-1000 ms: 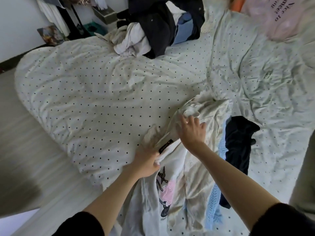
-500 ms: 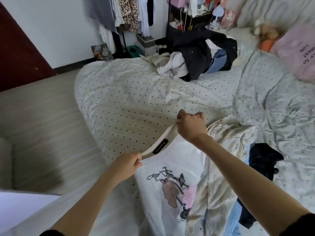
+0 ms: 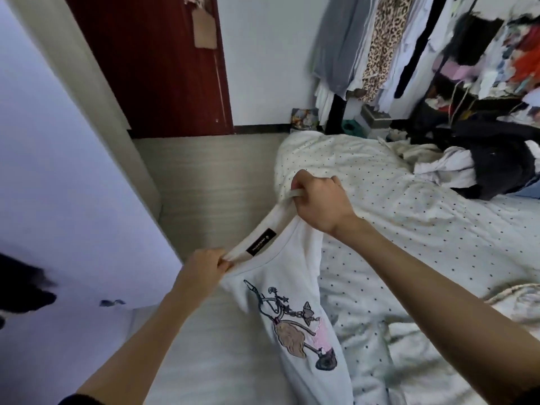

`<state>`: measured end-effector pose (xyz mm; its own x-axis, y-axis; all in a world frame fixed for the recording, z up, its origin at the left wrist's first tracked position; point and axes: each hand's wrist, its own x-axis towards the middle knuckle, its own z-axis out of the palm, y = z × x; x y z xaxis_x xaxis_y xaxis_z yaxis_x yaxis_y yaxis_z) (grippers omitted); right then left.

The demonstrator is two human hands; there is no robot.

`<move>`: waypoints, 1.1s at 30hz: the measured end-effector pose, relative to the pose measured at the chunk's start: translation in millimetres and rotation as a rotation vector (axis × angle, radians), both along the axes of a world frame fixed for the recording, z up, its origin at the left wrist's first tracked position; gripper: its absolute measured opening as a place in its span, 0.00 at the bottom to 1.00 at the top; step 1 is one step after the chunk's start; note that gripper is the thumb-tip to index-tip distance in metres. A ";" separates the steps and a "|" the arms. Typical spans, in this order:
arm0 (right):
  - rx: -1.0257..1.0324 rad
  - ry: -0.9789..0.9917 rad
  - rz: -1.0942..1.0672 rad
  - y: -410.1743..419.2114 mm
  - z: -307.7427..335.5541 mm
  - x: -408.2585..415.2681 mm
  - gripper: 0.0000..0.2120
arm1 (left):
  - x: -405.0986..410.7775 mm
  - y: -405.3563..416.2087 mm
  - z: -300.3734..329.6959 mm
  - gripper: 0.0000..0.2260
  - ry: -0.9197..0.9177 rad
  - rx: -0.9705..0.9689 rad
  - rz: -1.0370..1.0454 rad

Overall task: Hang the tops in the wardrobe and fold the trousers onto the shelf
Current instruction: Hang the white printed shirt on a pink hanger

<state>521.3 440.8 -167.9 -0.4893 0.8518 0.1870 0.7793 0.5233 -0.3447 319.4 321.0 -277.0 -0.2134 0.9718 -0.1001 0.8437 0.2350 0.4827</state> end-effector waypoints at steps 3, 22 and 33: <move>-0.062 0.013 0.123 -14.3 2.2 -71.1 0.08 | -67.8 -41.1 7.4 0.19 0.015 0.024 0.243; 0.089 -0.324 0.865 -79.8 29.1 -388.2 0.13 | -279.8 -225.8 74.3 0.04 0.007 0.236 1.175; -0.074 -0.212 1.140 -125.1 65.4 -516.0 0.12 | -316.2 -290.4 116.2 0.10 -0.382 0.511 1.620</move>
